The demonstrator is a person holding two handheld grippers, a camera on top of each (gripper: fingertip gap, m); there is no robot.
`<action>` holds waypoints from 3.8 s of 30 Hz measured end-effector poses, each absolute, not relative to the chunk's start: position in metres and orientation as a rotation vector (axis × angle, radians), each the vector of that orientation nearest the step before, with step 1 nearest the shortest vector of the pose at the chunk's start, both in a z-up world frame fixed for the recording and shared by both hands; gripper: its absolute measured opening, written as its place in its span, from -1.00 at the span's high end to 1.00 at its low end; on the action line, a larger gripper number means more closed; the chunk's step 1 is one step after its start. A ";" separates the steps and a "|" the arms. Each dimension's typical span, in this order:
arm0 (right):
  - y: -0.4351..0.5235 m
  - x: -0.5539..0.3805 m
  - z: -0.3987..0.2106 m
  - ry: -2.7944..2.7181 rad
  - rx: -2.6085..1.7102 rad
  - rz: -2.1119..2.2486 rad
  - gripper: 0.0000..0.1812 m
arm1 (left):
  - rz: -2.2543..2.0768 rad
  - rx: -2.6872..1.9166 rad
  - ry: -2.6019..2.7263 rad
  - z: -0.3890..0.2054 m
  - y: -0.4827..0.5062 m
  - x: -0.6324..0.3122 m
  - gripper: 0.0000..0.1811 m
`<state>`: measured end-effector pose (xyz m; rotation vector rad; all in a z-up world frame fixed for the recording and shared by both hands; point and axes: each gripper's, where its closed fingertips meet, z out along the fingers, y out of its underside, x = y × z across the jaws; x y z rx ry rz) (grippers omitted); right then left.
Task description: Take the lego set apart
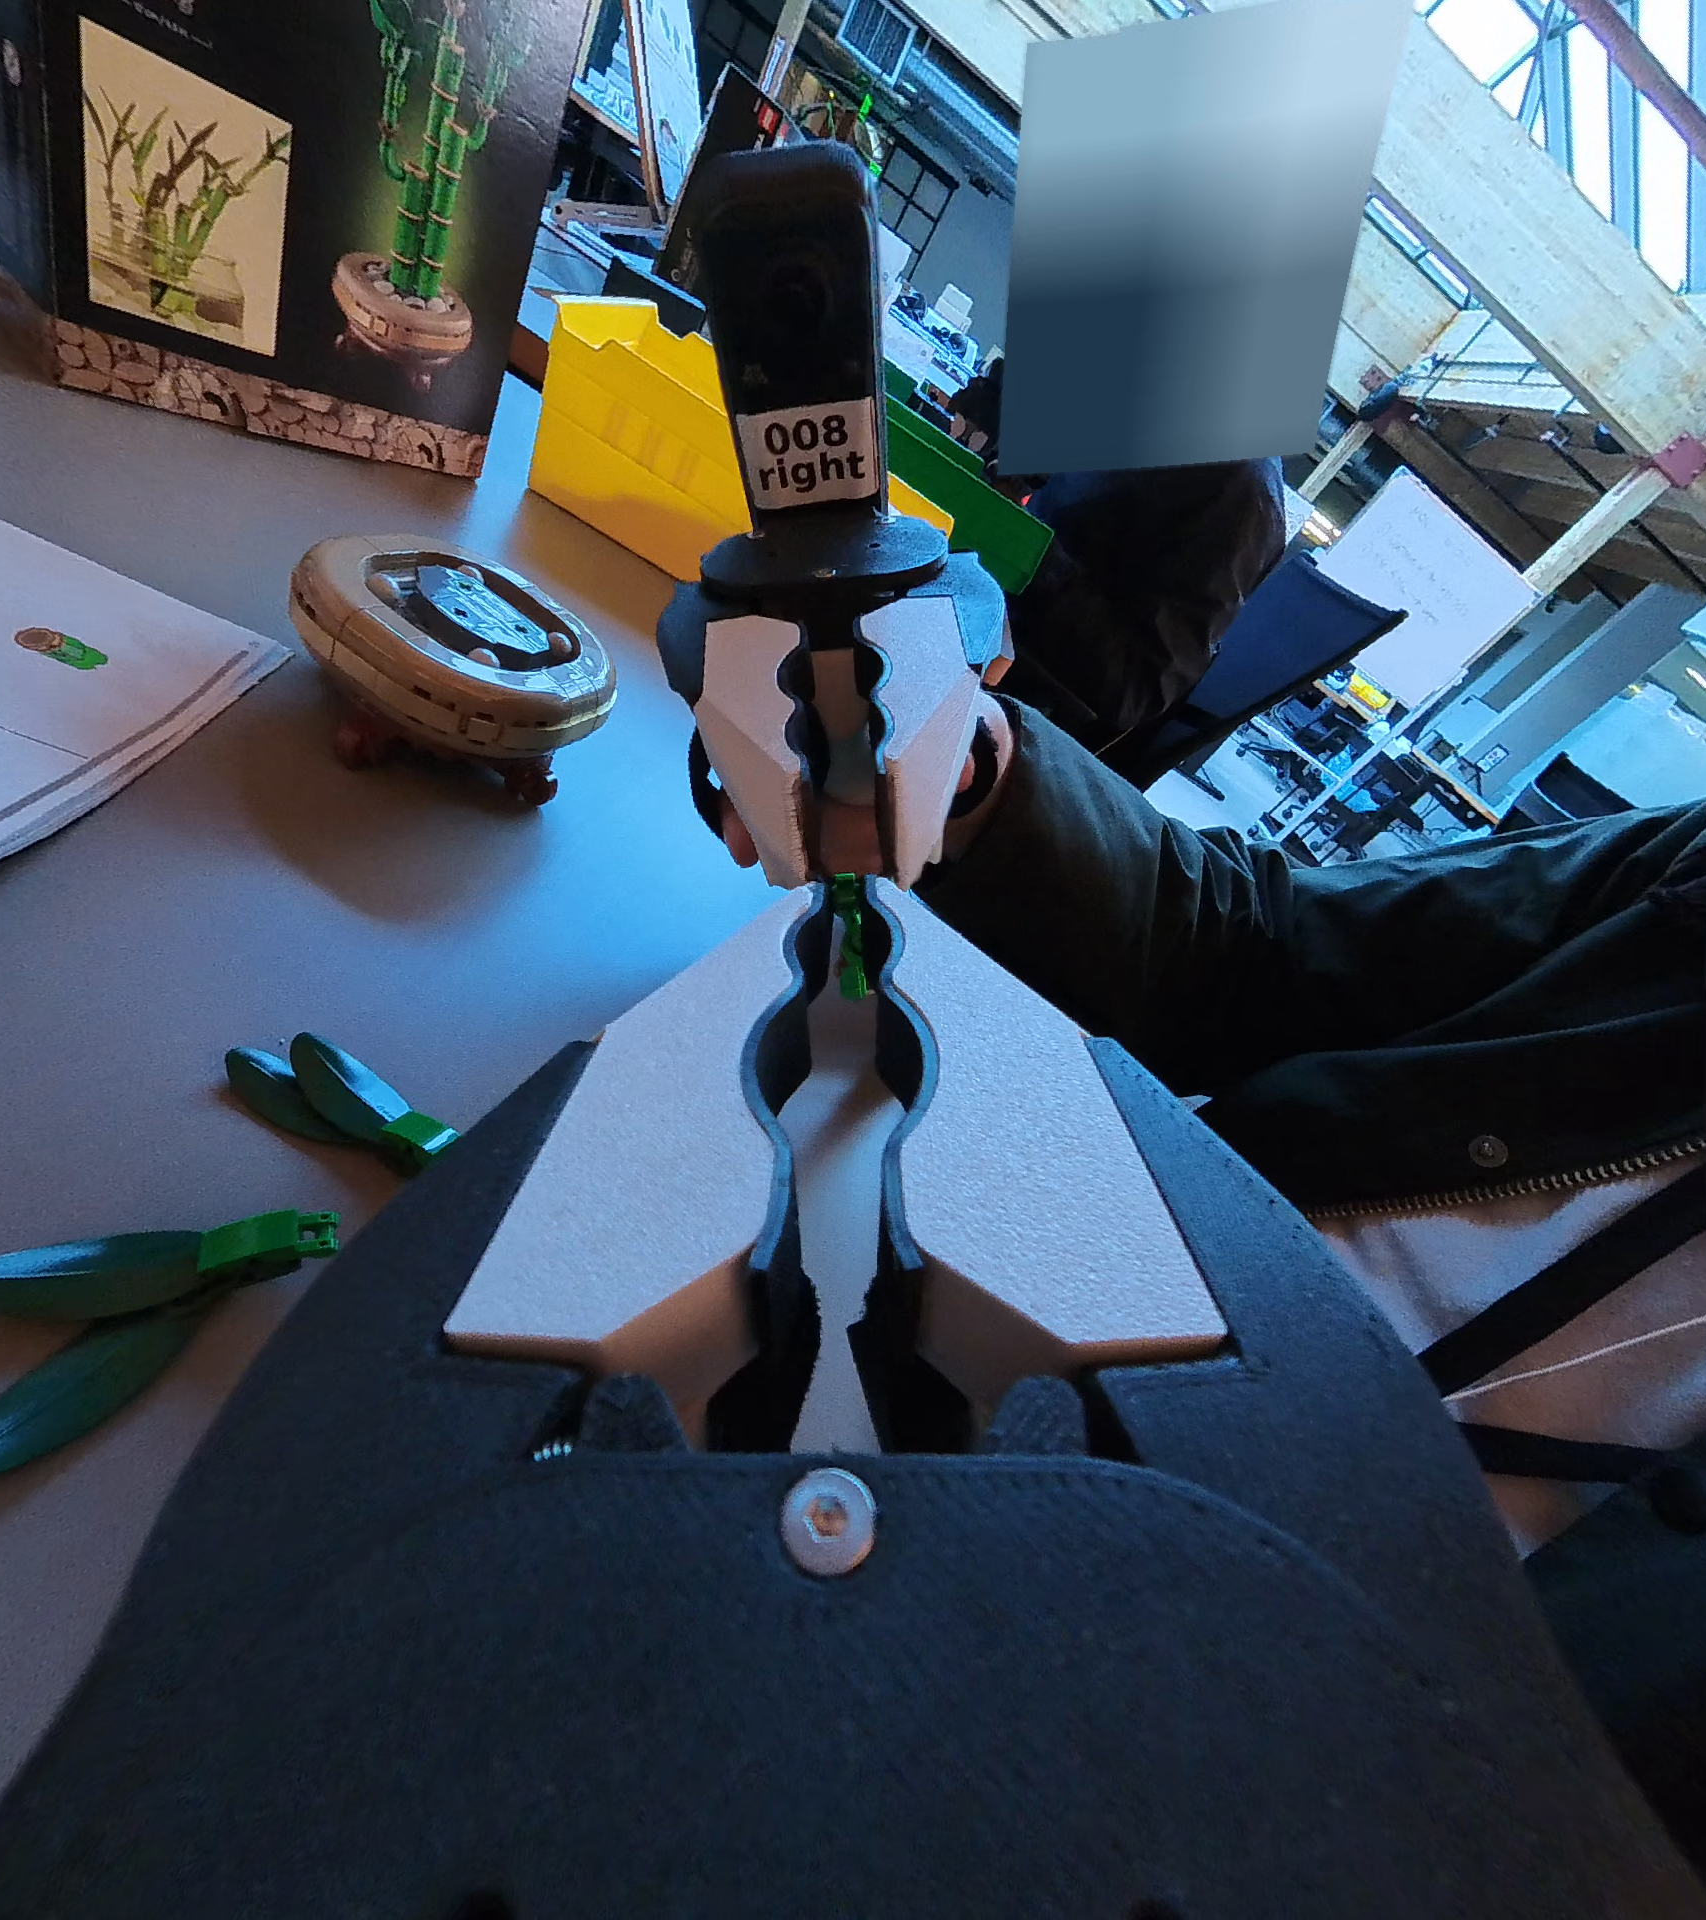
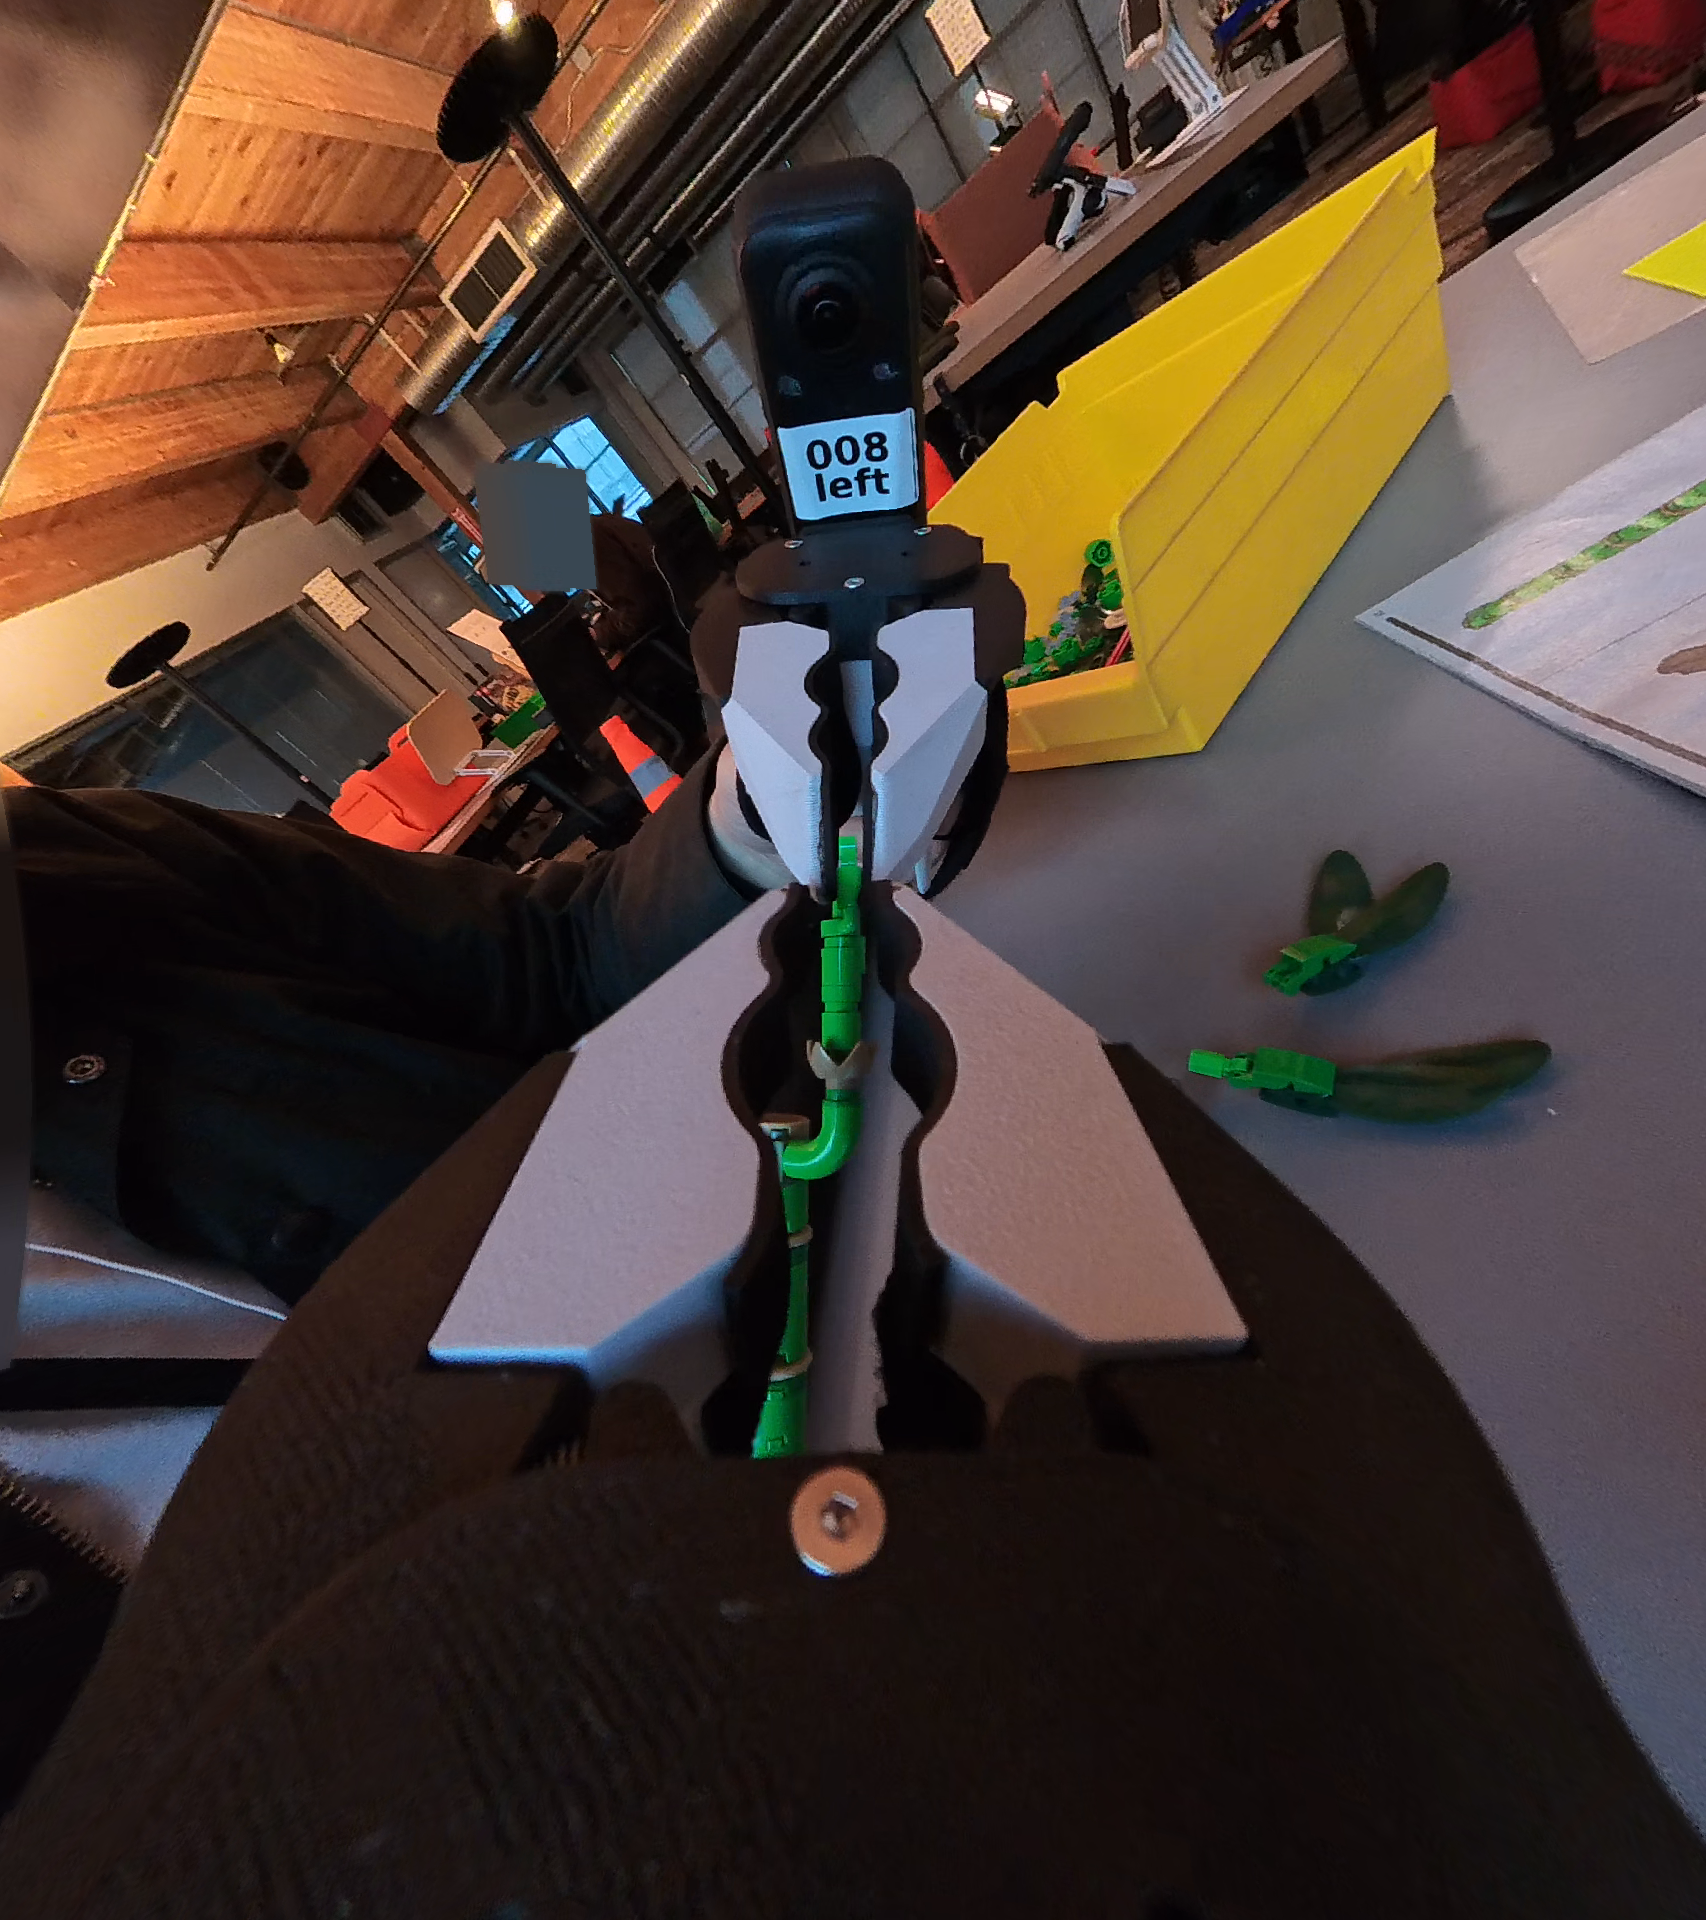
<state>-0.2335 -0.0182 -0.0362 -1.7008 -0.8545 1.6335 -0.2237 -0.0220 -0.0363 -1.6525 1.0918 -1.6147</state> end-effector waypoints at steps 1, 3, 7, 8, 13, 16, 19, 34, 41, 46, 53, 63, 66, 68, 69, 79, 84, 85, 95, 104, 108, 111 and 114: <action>-0.018 -0.234 -0.036 -0.852 -1.703 1.637 0.88 | -1.616 -1.652 1.089 -0.036 -0.022 -0.224 0.97; -0.018 -0.234 -0.037 -0.849 -1.707 1.644 0.86 | -1.618 -1.657 1.086 -0.037 -0.021 -0.224 0.97; -0.018 -0.235 -0.044 -0.860 -1.744 1.628 0.80 | -1.635 -1.657 1.073 -0.036 -0.021 -0.225 0.97; -0.020 -0.236 -0.046 -0.875 -1.756 1.625 0.80 | -1.636 -1.656 1.071 -0.035 -0.020 -0.225 0.97; -0.035 -0.244 -0.058 -1.020 -1.790 1.576 0.94 | -1.632 -1.663 1.073 -0.036 -0.020 -0.226 0.97; -0.035 -0.244 -0.055 -1.046 -1.766 1.525 0.93 | -1.677 -1.643 1.062 -0.032 -0.022 -0.225 0.97; -0.036 -0.244 -0.056 -1.057 -1.763 1.512 0.93 | -1.715 -1.650 1.058 -0.032 -0.024 -0.226 0.97; -0.036 -0.239 -0.060 -1.097 -1.797 1.445 0.93 | -1.639 -1.691 1.105 -0.036 -0.023 -0.227 0.98; -0.038 -0.239 -0.065 -1.087 -1.787 1.519 0.92 | -1.679 -1.705 1.129 -0.043 -0.026 -0.226 0.97; -0.030 -0.234 -0.052 -1.006 -1.742 1.572 0.83 | -1.661 -1.712 1.126 -0.044 -0.025 -0.227 0.97; -0.024 -0.234 -0.049 -0.955 -1.738 1.576 0.92 | -1.669 -1.698 1.121 -0.041 -0.026 -0.226 0.97; -0.026 -0.239 -0.045 -0.844 -1.750 1.753 0.98 | -1.661 -1.686 1.116 -0.039 -0.025 -0.227 0.97; -0.024 -0.239 -0.046 -0.807 -1.771 1.789 0.98 | -1.638 -1.688 1.116 -0.040 -0.024 -0.226 0.97; -0.024 -0.239 -0.046 -0.799 -1.777 1.789 0.97 | -1.626 -1.690 1.117 -0.040 -0.023 -0.227 0.97; -0.024 -0.239 -0.045 -0.793 -1.781 1.792 0.96 | -1.624 -1.689 1.117 -0.040 -0.023 -0.227 0.97; -0.023 -0.237 -0.049 -0.829 -1.835 1.694 0.98 | -1.599 -1.705 1.124 -0.043 -0.023 -0.225 0.97; -0.027 -0.238 -0.051 -0.827 -1.857 1.732 0.98 | -1.595 -1.731 1.159 -0.044 -0.026 -0.228 0.97; -0.028 -0.238 -0.052 -0.823 -1.861 1.753 0.98 | -1.604 -1.741 1.157 -0.045 -0.026 -0.228 0.97; -0.036 -0.230 -0.055 -0.910 -1.879 1.713 0.98 | -1.643 -1.760 1.195 -0.049 -0.035 -0.224 0.97; -0.040 -0.228 -0.071 -1.038 -1.884 1.583 0.97 | -1.633 -1.806 1.230 -0.065 -0.040 -0.218 0.97; -0.033 -0.234 -0.070 -0.909 -1.905 1.654 0.85 | -1.594 -1.811 1.205 -0.065 -0.033 -0.221 0.97; -0.039 -0.243 -0.077 -0.893 -1.955 1.699 0.74 | -1.549 -1.830 1.238 -0.071 -0.034 -0.221 0.97; -0.038 -0.246 -0.080 -0.908 -1.972 1.646 0.86 | -1.544 -1.829 1.239 -0.072 -0.033 -0.222 0.97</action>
